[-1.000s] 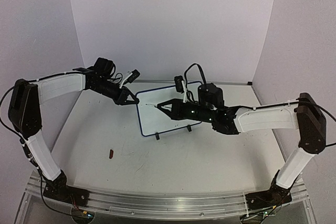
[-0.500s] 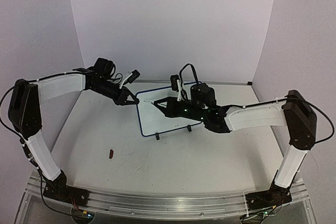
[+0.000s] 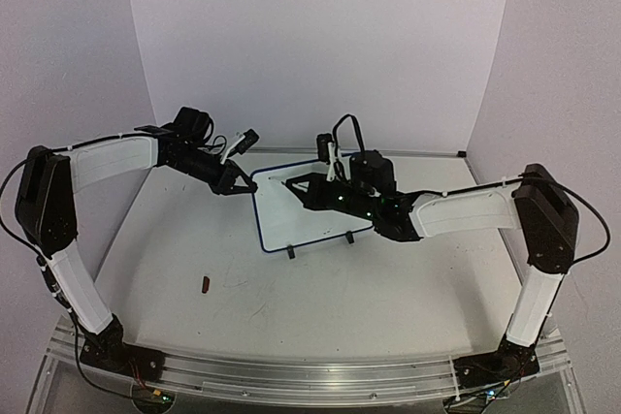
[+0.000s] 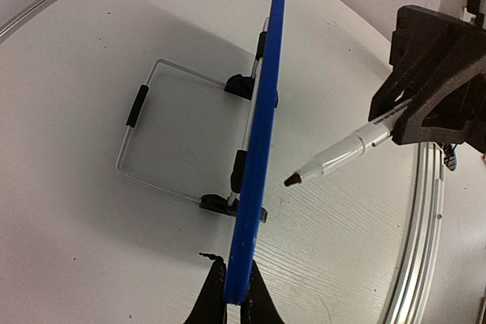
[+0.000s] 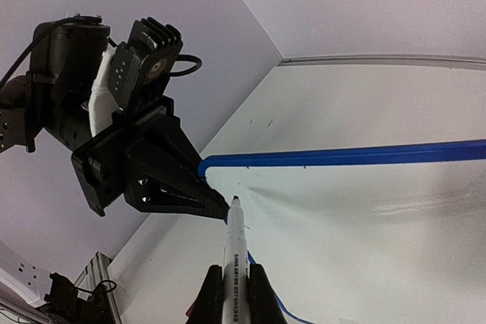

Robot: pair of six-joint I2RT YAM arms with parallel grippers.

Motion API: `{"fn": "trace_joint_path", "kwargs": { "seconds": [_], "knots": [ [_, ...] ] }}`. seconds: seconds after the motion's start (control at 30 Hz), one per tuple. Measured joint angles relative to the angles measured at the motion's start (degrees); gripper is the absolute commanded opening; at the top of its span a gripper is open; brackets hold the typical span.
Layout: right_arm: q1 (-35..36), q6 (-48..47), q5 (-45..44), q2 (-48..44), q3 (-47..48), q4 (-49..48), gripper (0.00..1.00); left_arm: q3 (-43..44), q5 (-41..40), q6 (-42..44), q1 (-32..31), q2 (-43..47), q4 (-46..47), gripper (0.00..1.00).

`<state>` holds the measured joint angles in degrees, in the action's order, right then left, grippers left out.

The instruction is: Write a sentence on the whiteboard

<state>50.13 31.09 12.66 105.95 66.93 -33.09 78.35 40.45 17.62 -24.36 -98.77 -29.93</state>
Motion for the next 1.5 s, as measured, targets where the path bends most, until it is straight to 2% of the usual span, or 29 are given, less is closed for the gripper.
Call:
{"fn": "trace_joint_path", "kwargs": {
  "seconds": [1.5],
  "knots": [
    [0.05,0.37,3.03,5.42,2.10,-0.22,0.00,0.00,-0.55,0.39,-0.42,-0.01,0.00,0.00]
  ]
}}
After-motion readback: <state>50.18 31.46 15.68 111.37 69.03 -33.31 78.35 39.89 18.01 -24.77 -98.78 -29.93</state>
